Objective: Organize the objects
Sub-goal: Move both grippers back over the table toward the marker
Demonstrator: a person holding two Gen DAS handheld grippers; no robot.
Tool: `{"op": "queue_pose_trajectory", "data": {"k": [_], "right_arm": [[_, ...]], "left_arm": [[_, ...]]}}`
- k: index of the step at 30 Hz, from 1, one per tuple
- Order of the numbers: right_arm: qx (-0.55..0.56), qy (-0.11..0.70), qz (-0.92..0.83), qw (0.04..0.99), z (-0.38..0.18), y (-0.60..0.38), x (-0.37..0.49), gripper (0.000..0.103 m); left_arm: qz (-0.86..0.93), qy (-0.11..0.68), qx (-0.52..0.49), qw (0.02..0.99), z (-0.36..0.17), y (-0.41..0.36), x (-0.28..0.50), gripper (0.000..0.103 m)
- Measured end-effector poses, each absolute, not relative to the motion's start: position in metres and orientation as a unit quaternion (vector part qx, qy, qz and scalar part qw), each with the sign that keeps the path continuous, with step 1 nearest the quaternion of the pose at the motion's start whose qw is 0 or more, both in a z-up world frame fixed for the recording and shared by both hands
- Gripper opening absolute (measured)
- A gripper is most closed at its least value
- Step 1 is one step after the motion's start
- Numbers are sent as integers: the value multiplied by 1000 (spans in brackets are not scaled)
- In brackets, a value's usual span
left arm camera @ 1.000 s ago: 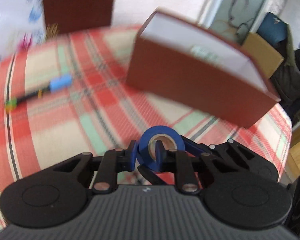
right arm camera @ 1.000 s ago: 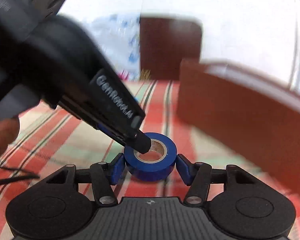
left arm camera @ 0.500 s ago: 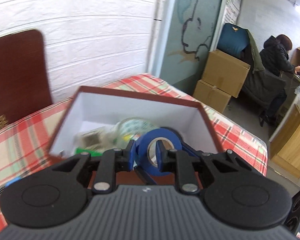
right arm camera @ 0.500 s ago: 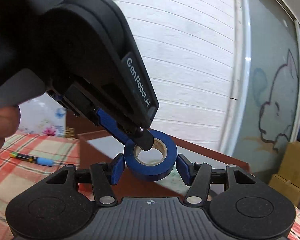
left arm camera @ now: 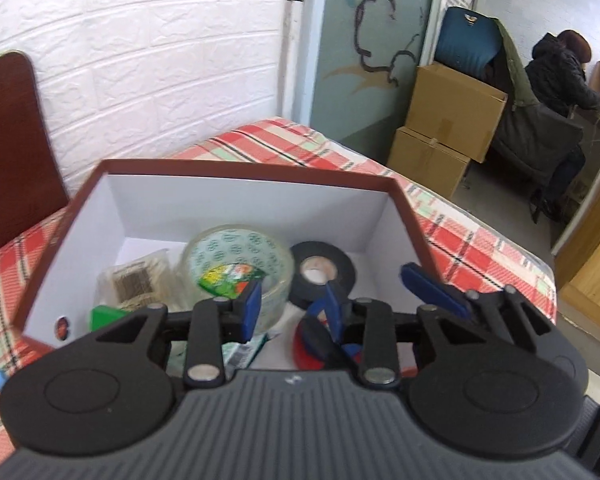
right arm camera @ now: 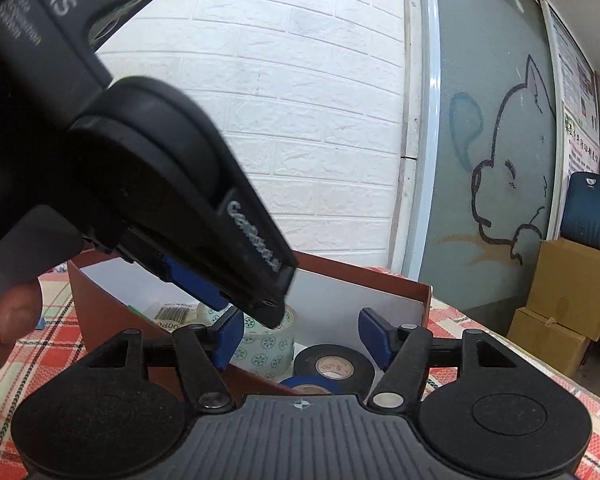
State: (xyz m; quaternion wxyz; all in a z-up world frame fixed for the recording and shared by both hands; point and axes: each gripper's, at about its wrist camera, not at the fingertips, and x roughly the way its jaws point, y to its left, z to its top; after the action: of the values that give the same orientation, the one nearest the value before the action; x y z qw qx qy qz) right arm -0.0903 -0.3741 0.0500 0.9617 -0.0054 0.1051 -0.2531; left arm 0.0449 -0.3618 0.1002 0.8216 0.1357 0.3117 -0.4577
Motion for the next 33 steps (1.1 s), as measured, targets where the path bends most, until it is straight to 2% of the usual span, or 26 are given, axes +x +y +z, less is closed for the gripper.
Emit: {"op": "queue_pose_trajectory", "data": {"k": [5, 13, 24, 33], "right_arm": [[6, 89, -249, 965, 51, -362, -98, 67], [-2, 72, -223, 972, 54, -333, -110, 67], [7, 131, -125, 983, 44, -282, -93, 67], [-36, 174, -64, 982, 37, -235, -75, 67]], "left_arm": [[-426, 294, 131, 845, 111, -338, 42, 45], [-373, 288, 129, 873, 113, -293, 40, 47], [-278, 293, 119, 907, 96, -205, 53, 50], [-191, 312, 80, 927, 69, -125, 80, 51]]}}
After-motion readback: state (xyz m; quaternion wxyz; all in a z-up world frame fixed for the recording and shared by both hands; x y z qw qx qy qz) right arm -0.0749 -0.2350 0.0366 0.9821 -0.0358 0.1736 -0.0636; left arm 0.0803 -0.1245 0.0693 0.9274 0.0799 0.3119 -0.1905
